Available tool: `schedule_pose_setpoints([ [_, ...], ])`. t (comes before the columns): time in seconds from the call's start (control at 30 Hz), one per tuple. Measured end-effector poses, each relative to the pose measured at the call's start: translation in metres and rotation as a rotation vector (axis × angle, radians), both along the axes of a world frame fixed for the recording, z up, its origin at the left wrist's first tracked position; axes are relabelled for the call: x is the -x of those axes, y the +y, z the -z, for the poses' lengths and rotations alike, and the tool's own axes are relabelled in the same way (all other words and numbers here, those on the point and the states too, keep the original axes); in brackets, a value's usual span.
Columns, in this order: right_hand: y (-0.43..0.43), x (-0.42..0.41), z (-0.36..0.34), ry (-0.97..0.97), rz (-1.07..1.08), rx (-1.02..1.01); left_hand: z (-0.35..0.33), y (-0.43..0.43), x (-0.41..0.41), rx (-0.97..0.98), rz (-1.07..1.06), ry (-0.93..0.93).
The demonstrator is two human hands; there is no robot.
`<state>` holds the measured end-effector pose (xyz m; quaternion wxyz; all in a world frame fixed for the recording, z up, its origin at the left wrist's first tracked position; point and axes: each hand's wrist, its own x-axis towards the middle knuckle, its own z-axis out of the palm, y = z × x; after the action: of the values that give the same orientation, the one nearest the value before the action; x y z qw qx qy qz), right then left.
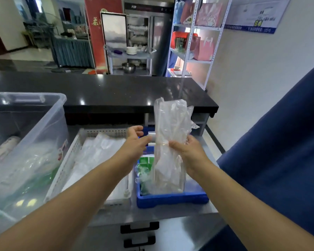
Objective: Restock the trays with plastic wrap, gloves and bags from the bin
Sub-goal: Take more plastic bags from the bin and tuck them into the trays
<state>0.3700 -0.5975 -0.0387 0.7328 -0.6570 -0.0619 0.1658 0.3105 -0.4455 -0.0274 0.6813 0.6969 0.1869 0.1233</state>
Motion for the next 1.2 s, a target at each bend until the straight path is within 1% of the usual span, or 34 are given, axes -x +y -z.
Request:
schedule_pose_setpoints([
  [0.07, -0.021, -0.020, 0.004, -0.031, 0.077, 0.060, 0.013, 0.015, -0.014, -0.094, -0.008, 0.001],
  [0.13, -0.044, -0.041, 0.008, -0.060, 0.149, 0.185, 0.031, 0.032, -0.027, -0.183, 0.010, 0.013],
  [0.23, -0.070, -0.068, 0.015, -0.066, 0.217, 0.319, 0.061, 0.047, -0.051, -0.367, 0.078, 0.089],
  [0.33, -0.080, -0.091, 0.021, -0.075, 0.218, 0.422, 0.087, 0.052, -0.082, -0.589, 0.191, 0.173],
  [0.47, -0.071, -0.123, 0.026, -0.092, 0.162, 0.542, 0.109, 0.051, -0.122, -0.895, 0.373, 0.284],
  [0.57, -0.062, -0.145, 0.028, -0.129, 0.128, 0.596, 0.127, 0.043, -0.143, -1.103, 0.491, 0.330],
  [0.7, -0.059, -0.165, 0.029, -0.150, 0.086, 0.637, 0.141, 0.034, -0.157, -1.203, 0.565, 0.387],
  [0.8, -0.061, -0.178, 0.029, -0.168, 0.022, 0.678, 0.147, 0.029, -0.166, -1.328, 0.620, 0.441],
  [0.87, -0.061, -0.186, 0.030, -0.189, -0.027, 0.698, 0.152, 0.025, -0.170, -1.357, 0.638, 0.479],
  [1.0, -0.062, -0.201, 0.037, -0.199, -0.111, 0.686, 0.158, 0.018, -0.172, -1.392, 0.613, 0.538],
  [1.1, -0.065, -0.212, 0.041, -0.226, -0.173, 0.693, 0.160, 0.014, -0.174, -1.476, 0.609, 0.581],
  [1.2, -0.068, -0.221, 0.045, -0.248, -0.218, 0.693, 0.161, 0.013, -0.176, -1.550, 0.585, 0.571],
])
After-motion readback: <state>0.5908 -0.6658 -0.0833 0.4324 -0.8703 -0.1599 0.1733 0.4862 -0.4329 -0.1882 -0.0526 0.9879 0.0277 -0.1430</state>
